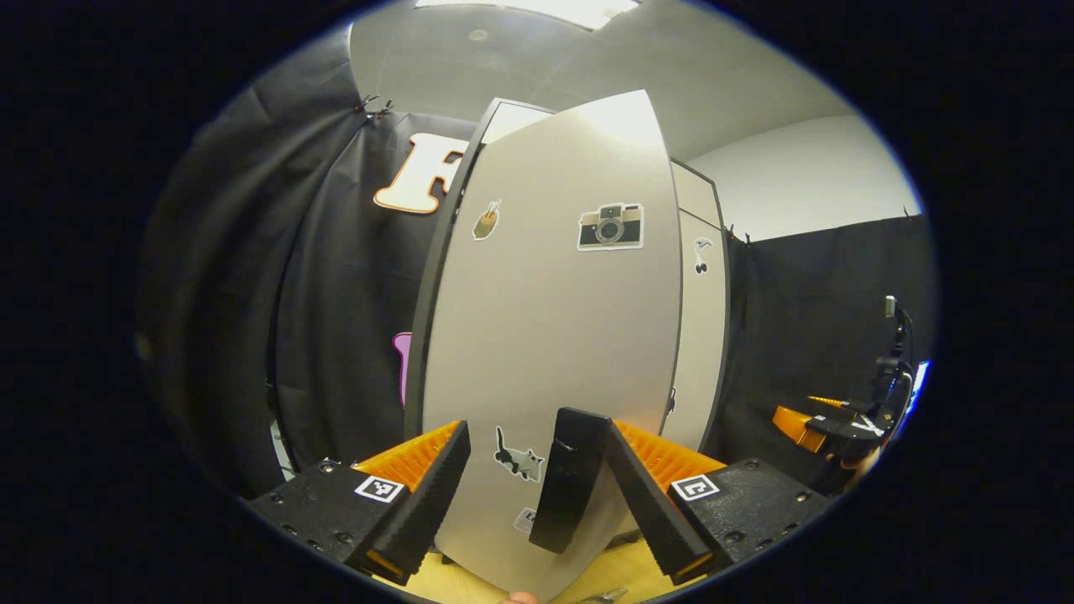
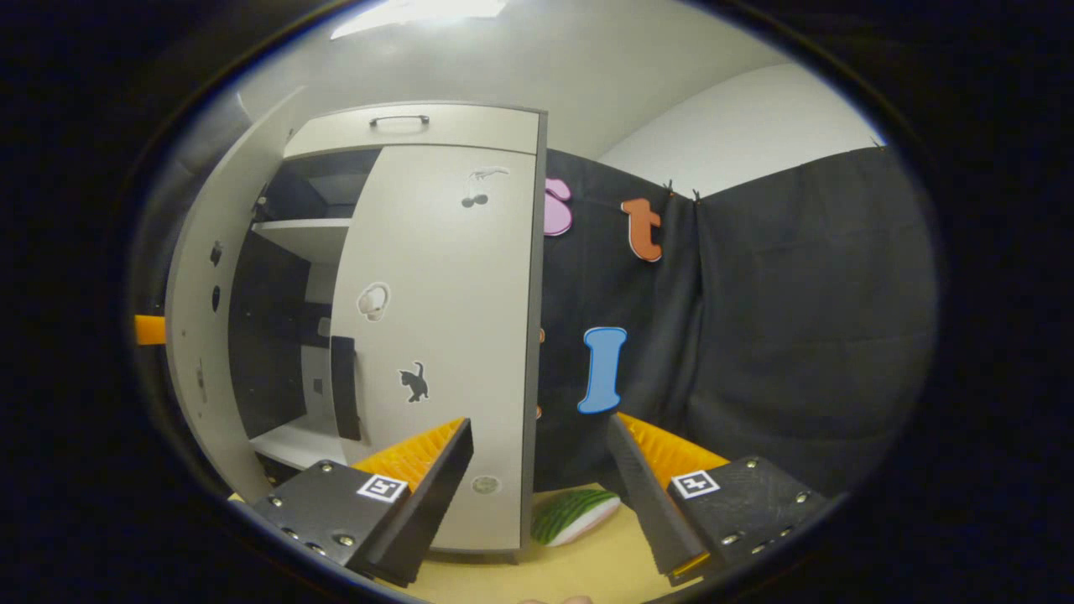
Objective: Grasp the bottle in the cabinet with the left hand and place it on the coaster, then close the right door with the right hand and the left door with the left hand.
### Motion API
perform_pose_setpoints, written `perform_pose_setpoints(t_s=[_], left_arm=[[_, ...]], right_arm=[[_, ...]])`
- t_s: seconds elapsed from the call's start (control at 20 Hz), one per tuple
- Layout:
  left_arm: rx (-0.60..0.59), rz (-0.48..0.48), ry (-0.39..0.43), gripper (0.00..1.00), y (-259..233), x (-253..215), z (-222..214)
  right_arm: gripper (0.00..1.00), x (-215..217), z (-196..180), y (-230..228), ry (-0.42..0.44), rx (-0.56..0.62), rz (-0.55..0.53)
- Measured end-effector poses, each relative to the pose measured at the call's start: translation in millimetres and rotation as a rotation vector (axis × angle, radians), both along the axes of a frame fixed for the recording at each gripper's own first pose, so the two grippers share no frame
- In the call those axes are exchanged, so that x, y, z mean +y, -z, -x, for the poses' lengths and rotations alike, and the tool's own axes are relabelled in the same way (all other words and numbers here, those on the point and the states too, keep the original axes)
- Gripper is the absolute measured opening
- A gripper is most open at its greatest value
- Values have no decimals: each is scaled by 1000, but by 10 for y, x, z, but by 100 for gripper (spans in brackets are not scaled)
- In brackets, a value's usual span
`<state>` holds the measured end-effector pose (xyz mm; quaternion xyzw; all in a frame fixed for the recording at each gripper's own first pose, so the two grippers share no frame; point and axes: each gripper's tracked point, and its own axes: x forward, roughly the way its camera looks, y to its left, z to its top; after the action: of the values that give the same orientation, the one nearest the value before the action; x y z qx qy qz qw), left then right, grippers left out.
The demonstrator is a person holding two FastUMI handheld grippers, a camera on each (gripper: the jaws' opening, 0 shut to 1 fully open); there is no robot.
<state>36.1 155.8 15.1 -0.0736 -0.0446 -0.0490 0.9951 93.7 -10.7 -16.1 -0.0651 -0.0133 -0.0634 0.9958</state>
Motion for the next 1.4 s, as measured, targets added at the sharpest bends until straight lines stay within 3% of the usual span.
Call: perform_pose_setpoints(t_s=[0.25, 0.55, 1.1, 1.4], left_arm=[[25, 53, 33, 100, 47, -217, -238], [15, -84, 42, 100, 17, -361, -473], [18, -78, 77, 100, 58, -580, -920], [22, -104, 36, 100, 87, -620, -1113]], right_arm=[[99, -139, 96, -57, 22, -7, 17], [99, -505, 257, -64, 87, -5, 41], [99, -926, 372, -26, 148, 4, 41], [99, -994, 291, 78, 151, 26, 46]])
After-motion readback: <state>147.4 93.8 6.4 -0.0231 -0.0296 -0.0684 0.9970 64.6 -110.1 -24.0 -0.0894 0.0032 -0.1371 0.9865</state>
